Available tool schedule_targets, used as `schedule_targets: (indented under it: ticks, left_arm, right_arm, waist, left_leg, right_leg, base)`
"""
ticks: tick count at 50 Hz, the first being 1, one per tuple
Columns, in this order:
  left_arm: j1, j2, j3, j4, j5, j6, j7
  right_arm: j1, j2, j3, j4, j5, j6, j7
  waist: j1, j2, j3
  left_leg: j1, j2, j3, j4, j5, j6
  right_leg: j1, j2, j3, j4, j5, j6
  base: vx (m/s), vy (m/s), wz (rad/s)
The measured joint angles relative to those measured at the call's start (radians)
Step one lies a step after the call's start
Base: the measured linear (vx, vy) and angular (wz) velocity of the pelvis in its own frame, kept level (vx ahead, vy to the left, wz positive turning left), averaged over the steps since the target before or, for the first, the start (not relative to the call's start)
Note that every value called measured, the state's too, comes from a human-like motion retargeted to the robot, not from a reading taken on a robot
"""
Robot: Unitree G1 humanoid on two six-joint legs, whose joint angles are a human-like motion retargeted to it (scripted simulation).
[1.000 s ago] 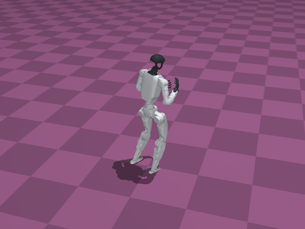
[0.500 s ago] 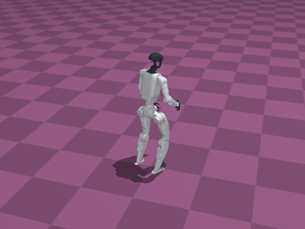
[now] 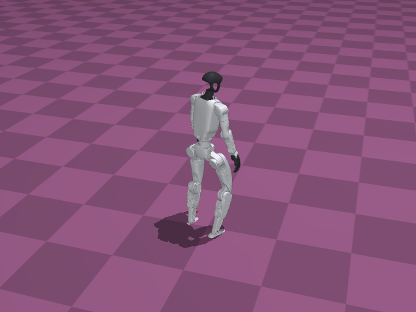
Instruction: Dance
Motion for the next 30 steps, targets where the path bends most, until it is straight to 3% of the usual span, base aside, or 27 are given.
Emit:
schedule_targets:
  ticks: [13,30]
  left_arm:
    - [0.015,0.038,0.032,-0.04,-0.014,-0.005,0.025]
    - [0.032,0.05,0.059,-0.053,-0.051,-0.003,0.012]
  right_arm:
    - [-0.032,0.005,0.08,-0.095,-0.076,-0.003,0.009]
    - [-0.022,-0.005,0.078,-0.162,-0.099,-0.006,0.019]
  waist:
    - [0.037,0.031,0.001]
    - [0.033,0.078,0.032]
  left_leg:
    - [0.061,0.063,0.013,-0.073,0.045,-0.023]
    - [0.169,0.119,0.025,-0.172,0.103,-0.047]
  right_leg:
    - [0.105,0.071,-0.021,-0.181,0.064,0.0]
    - [0.234,0.135,-0.036,-0.336,0.132,-0.009]
  base:
    - [0.02,-0.05,-0.1]
    - [0.0,0.0,0.0]
